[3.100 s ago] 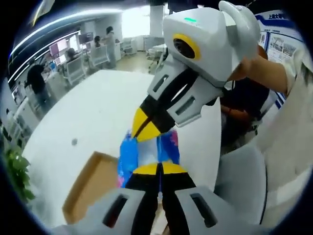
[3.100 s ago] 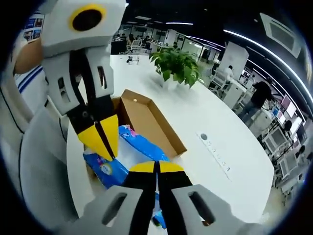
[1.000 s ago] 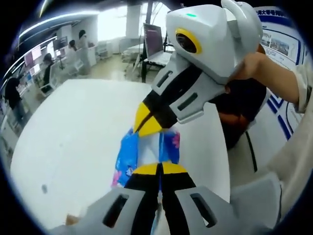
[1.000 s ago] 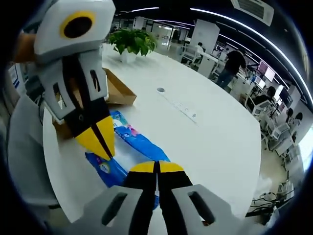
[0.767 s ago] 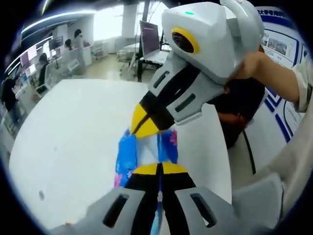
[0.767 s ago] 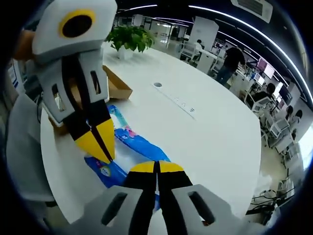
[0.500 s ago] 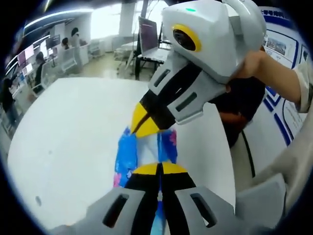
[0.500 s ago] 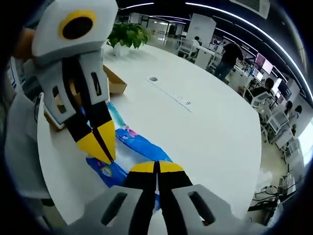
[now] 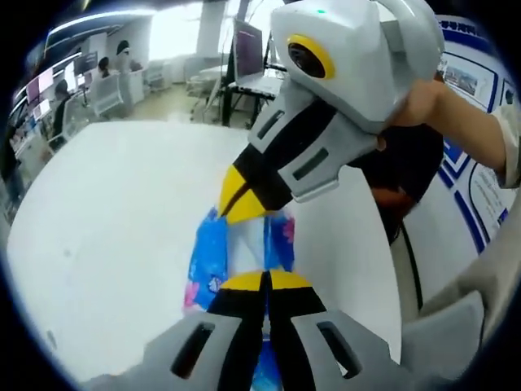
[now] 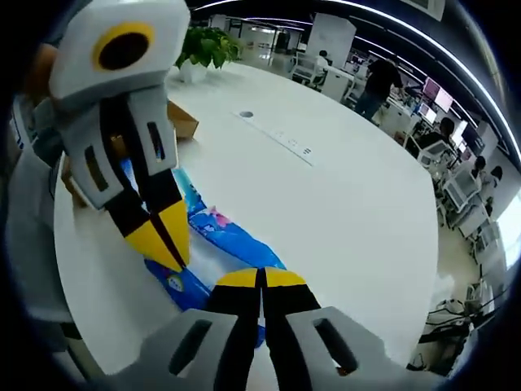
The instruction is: Operate the shoe box by opening the lid, removing the specified soft item, and placing it in the target area until the item is outside and the box remains undamaged.
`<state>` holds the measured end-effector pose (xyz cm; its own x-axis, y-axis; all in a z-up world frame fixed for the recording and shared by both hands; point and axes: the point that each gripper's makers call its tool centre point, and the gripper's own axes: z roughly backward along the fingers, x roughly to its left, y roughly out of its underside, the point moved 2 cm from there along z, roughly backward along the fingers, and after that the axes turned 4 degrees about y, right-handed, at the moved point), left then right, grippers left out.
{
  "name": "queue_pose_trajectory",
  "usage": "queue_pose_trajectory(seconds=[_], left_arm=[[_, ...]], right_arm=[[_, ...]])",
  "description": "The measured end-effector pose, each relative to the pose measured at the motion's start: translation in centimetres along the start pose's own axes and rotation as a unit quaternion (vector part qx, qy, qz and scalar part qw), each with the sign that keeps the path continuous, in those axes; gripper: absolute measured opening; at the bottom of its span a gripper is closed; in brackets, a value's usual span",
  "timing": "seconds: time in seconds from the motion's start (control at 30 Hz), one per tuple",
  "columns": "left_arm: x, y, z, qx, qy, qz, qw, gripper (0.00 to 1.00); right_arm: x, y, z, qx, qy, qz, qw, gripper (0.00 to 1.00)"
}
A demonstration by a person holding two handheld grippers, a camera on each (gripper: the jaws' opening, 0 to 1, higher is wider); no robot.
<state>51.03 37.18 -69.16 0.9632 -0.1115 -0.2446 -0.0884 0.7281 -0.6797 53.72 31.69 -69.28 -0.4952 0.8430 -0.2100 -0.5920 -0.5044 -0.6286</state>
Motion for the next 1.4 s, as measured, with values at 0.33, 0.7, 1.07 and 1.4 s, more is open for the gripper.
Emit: queue_pose_trajectory(seconds=[0.33,0.7,1.07,1.4], left_arm=[[0.3,1.7,-1.6,0.01,0.008,0.016,0.9998,0.0],[0.1,2.7,-2.3,0.007,0.01,0.027,0.9996,0.0],[-0.3,2.3,-2.6,0.008,0.009,0.012,0.9999,0.0],[-0.4,2.1,-2.3,0.002,-0.001,-0.004,1.0,0.0]], right_arm=[[0.5,1.6,-1.8,0.018,-0.008,0.004,0.9998,0.0],[0.6,2.3,-2.1,0.024,-0.004,0.01,0.9996,0.0],[0.4,2.5,-2.0,0.025,0.003,0.013,0.9996,0.0],[0.3,2.4,-1.8,0.022,0.006,0.01,0.9997,0.0]])
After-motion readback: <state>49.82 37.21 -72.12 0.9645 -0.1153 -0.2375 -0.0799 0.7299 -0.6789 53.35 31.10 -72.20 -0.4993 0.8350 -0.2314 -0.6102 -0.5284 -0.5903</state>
